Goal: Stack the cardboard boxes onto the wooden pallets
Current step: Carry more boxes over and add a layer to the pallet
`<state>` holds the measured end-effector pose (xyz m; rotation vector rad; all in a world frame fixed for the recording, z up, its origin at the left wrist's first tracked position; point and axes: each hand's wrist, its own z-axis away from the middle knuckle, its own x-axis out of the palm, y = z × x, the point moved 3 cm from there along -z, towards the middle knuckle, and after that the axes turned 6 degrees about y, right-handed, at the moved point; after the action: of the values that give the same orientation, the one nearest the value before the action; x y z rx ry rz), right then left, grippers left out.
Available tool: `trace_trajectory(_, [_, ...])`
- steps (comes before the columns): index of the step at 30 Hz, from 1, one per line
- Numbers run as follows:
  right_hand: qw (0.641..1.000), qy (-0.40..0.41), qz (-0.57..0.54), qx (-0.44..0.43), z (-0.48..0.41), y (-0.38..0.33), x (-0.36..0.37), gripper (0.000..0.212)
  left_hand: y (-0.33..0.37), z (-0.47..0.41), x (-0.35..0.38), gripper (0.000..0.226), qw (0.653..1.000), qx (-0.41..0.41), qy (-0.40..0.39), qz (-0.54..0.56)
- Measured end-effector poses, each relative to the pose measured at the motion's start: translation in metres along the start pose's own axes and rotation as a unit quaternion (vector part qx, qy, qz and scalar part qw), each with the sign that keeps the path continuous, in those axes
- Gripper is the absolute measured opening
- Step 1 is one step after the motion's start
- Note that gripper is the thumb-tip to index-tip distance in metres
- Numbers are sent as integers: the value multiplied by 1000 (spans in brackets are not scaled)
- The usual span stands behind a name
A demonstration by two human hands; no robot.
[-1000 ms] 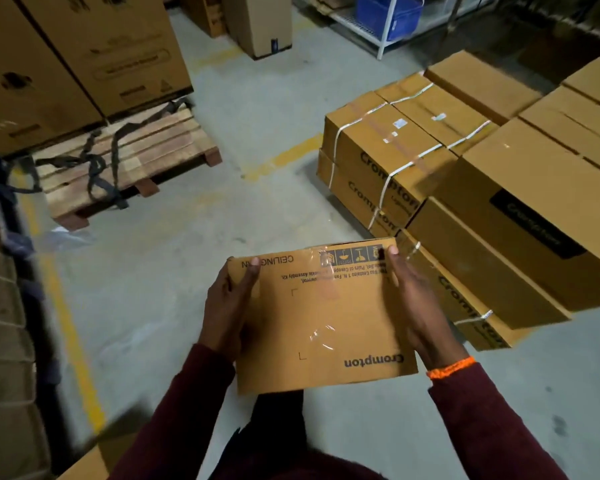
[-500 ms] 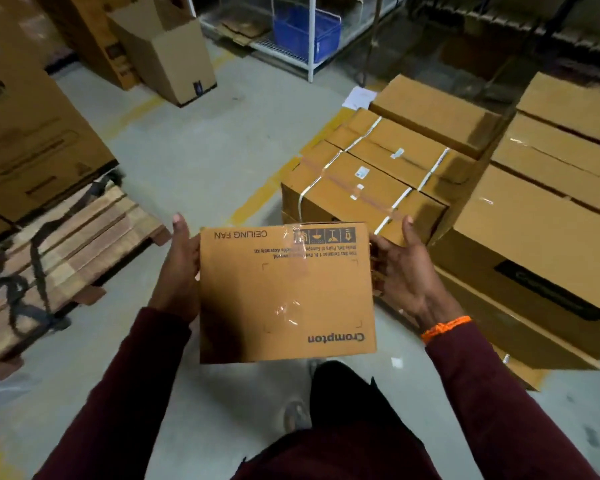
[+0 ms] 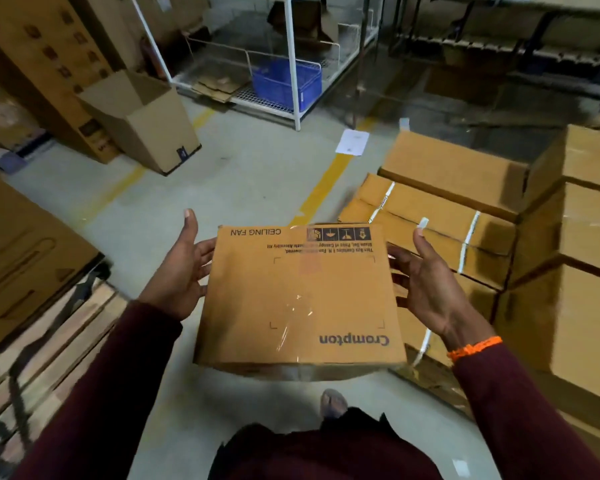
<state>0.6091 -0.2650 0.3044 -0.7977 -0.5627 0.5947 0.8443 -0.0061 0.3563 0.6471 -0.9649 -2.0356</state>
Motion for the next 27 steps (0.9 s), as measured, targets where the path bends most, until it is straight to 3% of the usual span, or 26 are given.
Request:
trace_trajectory(3, [1000, 5, -2, -23, -37, -30, 42, 68, 50, -38, -21, 96, 997, 54, -6, -51])
trace_trajectory(9, [998, 32, -17, -53, -128, -59, 149, 60, 138, -145, -93, 83, 994, 91, -49, -41])
trace_trajectory(13, [994, 67, -74, -49, -185, -59, 228, 60, 188, -213, -154, 81, 982, 144, -50, -108])
trace_trajectory(18, [981, 88, -165, -55, -244, -61, 301, 57, 241, -303, -204, 76, 977, 158, -115, -81])
trace_trajectory(21, [964, 139, -220, -50, -273, -64, 317, 54, 267, -355, -204, 70, 978, 152, -136, -54])
trace_trajectory(25, [925, 254, -283, 1, -325, -84, 319, 45, 294, -418, -166, 38, 984, 149, -97, -5])
trace_trajectory(27, [917, 282, -281, 22, -355, -96, 315, 31, 305, -457, -140, 44, 984, 154, -84, -18])
